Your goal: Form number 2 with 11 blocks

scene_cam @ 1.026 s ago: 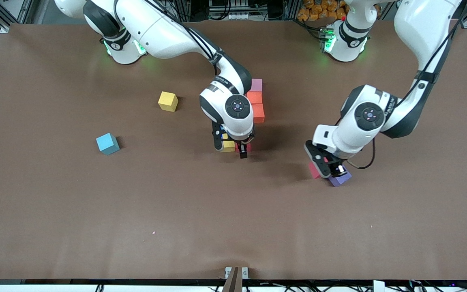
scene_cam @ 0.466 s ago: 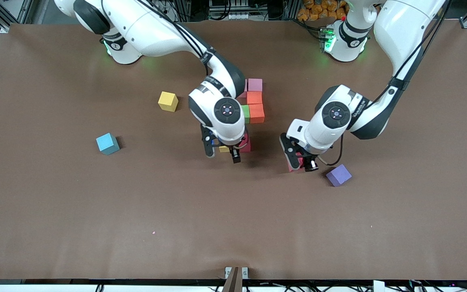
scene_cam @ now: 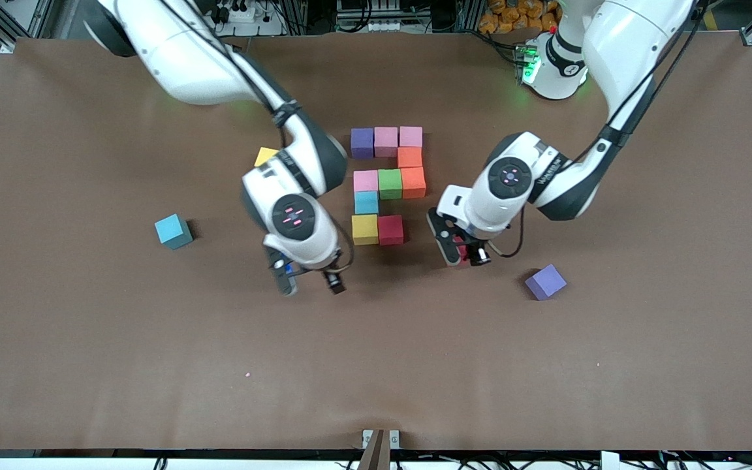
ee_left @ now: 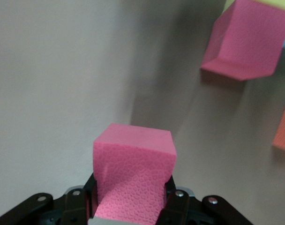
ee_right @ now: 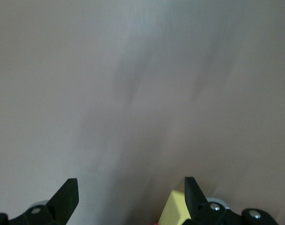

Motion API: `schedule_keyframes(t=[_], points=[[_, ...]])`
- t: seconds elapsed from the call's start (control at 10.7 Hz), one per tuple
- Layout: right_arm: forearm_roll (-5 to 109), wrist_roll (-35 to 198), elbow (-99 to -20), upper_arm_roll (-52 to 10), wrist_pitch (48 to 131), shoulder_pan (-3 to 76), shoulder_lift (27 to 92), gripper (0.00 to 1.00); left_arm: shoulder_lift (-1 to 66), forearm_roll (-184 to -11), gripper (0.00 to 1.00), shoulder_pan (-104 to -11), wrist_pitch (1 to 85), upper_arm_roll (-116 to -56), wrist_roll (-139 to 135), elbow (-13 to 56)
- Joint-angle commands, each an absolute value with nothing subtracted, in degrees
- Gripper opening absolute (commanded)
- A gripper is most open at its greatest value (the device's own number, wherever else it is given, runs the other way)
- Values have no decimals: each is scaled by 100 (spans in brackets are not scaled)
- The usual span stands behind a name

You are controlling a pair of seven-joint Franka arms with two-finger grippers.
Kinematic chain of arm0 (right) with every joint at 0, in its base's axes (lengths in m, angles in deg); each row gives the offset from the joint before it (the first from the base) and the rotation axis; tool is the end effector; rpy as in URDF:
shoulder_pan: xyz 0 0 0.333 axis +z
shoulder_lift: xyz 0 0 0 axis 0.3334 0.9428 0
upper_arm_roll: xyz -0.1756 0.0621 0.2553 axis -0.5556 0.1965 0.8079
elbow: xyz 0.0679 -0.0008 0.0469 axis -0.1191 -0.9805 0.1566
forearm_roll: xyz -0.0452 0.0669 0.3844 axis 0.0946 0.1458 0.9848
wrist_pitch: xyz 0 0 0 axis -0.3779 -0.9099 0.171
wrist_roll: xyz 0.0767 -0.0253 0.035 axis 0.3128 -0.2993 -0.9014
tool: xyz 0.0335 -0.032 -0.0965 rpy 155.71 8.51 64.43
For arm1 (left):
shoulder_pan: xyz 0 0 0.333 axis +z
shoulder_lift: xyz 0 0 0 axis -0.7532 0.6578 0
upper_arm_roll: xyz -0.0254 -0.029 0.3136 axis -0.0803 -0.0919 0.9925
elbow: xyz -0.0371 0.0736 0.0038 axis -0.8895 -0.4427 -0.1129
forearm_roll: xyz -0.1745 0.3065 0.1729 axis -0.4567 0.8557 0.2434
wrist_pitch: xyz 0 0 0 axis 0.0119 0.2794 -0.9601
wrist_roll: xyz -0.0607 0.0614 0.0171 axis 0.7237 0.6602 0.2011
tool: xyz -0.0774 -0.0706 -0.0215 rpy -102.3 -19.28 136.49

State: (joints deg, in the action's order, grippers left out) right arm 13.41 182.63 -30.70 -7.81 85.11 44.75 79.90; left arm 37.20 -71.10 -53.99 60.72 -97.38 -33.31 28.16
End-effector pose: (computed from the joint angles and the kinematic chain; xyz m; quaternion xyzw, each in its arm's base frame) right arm 0.6401 0.3802 0.3146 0.8464 -0.5311 -0.0379 0.0100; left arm 0.5421 -0.3434 0.2691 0.8277 -0.5606 0.0190 0.0167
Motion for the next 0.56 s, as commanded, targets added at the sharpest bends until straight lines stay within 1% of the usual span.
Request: schedule_keyframes(t=[0.0, 0.19, 0.37, 0.47], points=[[1587, 17449, -3188, -644, 8268, 3997, 7681, 100, 3759, -7015, 37, -5650, 6075, -9710, -2866, 2768], [1702, 16238, -3188, -644, 7883, 3567, 7531, 100, 3856, -6849, 37, -5791, 6189, -9701, -2437, 2777], [2097, 15288, -3196, -653, 7732, 3066, 7426, 100, 3952, -6359, 36, -5967, 6190, -9710, -1638, 2768], [2089, 14709, -3197, -679, 7514, 2924, 7399, 100, 3996, -6173, 36, -6020, 6190, -9710, -1356, 2777]])
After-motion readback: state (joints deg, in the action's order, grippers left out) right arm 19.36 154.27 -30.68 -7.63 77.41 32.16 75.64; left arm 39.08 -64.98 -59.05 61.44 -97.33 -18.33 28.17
